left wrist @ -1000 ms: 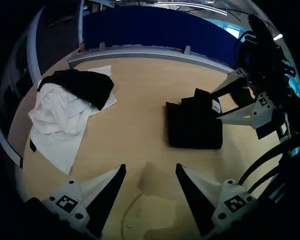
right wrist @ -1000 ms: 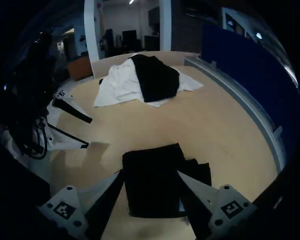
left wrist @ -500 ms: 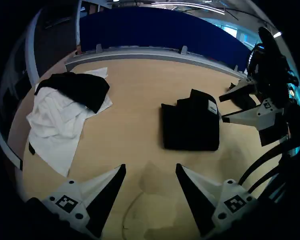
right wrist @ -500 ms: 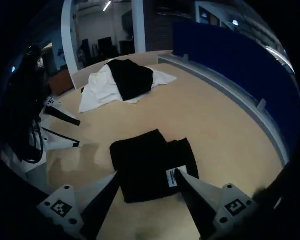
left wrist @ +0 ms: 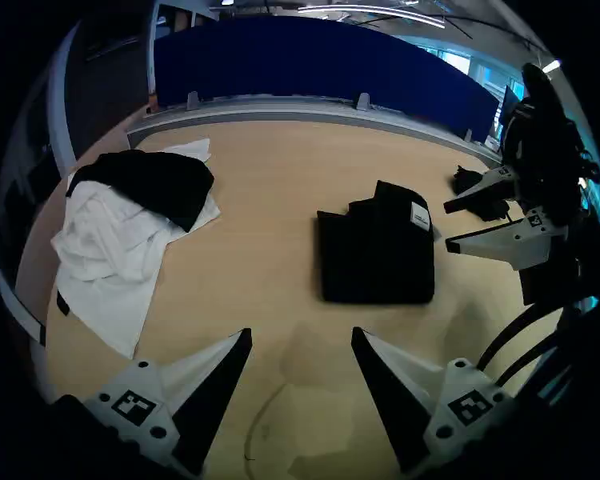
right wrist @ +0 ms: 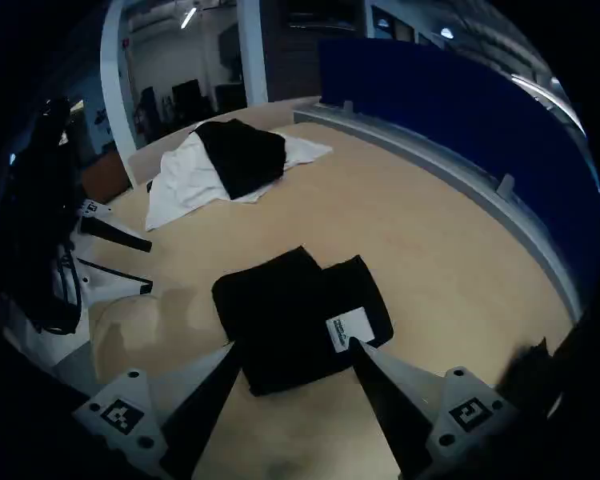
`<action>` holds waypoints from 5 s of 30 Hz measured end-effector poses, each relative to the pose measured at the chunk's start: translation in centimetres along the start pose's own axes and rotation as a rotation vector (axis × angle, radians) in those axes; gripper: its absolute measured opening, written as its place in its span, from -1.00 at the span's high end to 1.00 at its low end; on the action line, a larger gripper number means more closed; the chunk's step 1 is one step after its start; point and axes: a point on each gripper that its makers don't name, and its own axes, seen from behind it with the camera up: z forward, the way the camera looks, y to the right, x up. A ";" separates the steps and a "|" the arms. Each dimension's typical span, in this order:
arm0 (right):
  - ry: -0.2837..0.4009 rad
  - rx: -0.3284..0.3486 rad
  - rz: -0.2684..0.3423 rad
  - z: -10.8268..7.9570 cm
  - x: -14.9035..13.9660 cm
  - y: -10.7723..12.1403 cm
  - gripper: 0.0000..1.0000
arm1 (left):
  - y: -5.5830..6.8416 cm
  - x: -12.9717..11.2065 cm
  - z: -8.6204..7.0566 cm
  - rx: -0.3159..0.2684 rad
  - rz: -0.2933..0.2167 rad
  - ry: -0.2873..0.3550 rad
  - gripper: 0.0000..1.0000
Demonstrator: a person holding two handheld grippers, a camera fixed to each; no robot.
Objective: Fold towel
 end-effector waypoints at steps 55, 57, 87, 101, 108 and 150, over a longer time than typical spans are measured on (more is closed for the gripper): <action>-0.100 -0.133 0.392 3.3 -8.3 -4.3 -0.18 | -2.9 -1.9 -1.3 0.017 -0.030 0.005 -0.85; -0.101 -0.135 0.403 3.5 -8.4 -4.2 -0.18 | -2.9 -2.0 -1.3 0.017 -0.030 0.004 -0.85; -0.061 -0.121 0.419 3.4 -7.0 -3.6 0.89 | -2.7 -2.1 -1.2 0.018 -0.023 -0.004 -0.85; 0.015 -0.139 0.180 -2.6 0.7 -1.2 0.90 | -2.5 -0.9 -1.5 0.019 -0.020 0.014 -0.85; -0.001 -0.177 -0.008 -6.6 4.1 0.8 0.90 | -2.0 -0.3 -1.4 0.012 -0.023 0.030 -0.85; 0.036 -0.243 0.015 -17.3 6.3 11.2 0.90 | 0.8 2.2 -1.3 -0.022 0.010 0.055 -0.85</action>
